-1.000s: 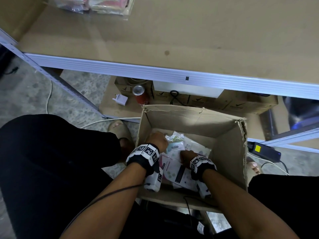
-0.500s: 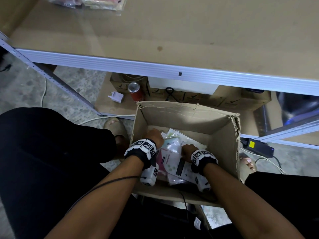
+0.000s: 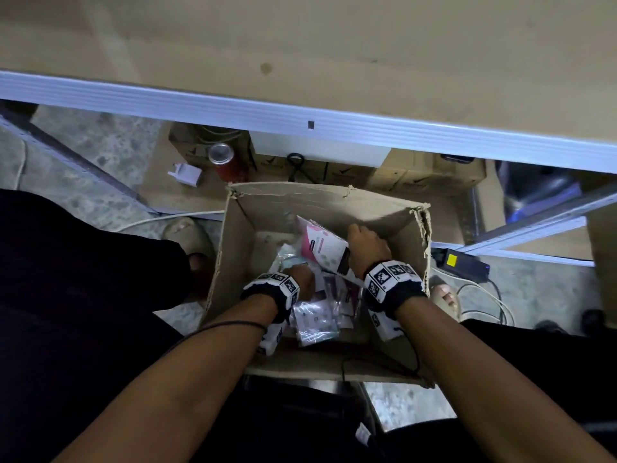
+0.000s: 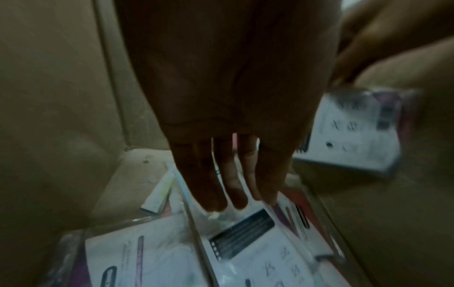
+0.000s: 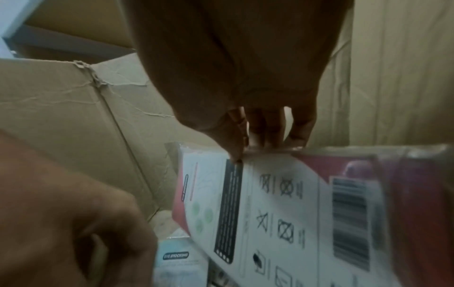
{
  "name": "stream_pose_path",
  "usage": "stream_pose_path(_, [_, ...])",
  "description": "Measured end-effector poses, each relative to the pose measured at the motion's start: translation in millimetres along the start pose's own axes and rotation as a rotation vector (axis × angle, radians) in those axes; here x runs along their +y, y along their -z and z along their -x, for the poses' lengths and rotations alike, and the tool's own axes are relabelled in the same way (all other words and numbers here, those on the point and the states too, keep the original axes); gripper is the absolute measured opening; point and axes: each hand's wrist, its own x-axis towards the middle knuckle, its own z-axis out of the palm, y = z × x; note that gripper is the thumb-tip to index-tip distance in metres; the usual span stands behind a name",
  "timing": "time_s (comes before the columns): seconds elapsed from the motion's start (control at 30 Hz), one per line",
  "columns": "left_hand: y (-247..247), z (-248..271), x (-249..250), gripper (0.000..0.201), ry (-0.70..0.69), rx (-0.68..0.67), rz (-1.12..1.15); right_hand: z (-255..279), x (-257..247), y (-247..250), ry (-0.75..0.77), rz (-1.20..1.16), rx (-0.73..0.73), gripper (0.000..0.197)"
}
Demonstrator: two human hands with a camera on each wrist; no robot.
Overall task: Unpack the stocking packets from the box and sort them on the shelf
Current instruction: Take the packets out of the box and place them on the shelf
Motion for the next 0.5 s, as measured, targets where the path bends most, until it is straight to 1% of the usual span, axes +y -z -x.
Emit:
stream_pose_path(0.1, [-12,-8,7,0.023,-0.159,0.078,-0.079,0,-6,2,-0.001,0.049,0.046,0.032])
stream_pose_path(0.17, [-19,-12,8,0.027,-0.206,0.117,-0.167,1,-8,2,0.005,0.064,0.072,0.032])
stream_pose_path(0.27, [-25,-20,7,0.035,-0.254,0.103,-0.358,2,-7,3,0.039,0.082,0.126,0.032])
stream_pose_path(0.33, [-26,-26,6,0.038,-0.305,0.125,-0.472,2,-5,5,0.053,0.087,0.144,0.034])
stream_pose_path(0.4, [-26,-31,6,0.040,-0.309,0.156,-0.529,1,-3,7,0.059,0.092,0.136,0.038])
stream_pose_path(0.5, [-22,-35,5,0.040,-0.268,0.186,-0.580,1,-3,9,0.065,0.099,0.119,0.042])
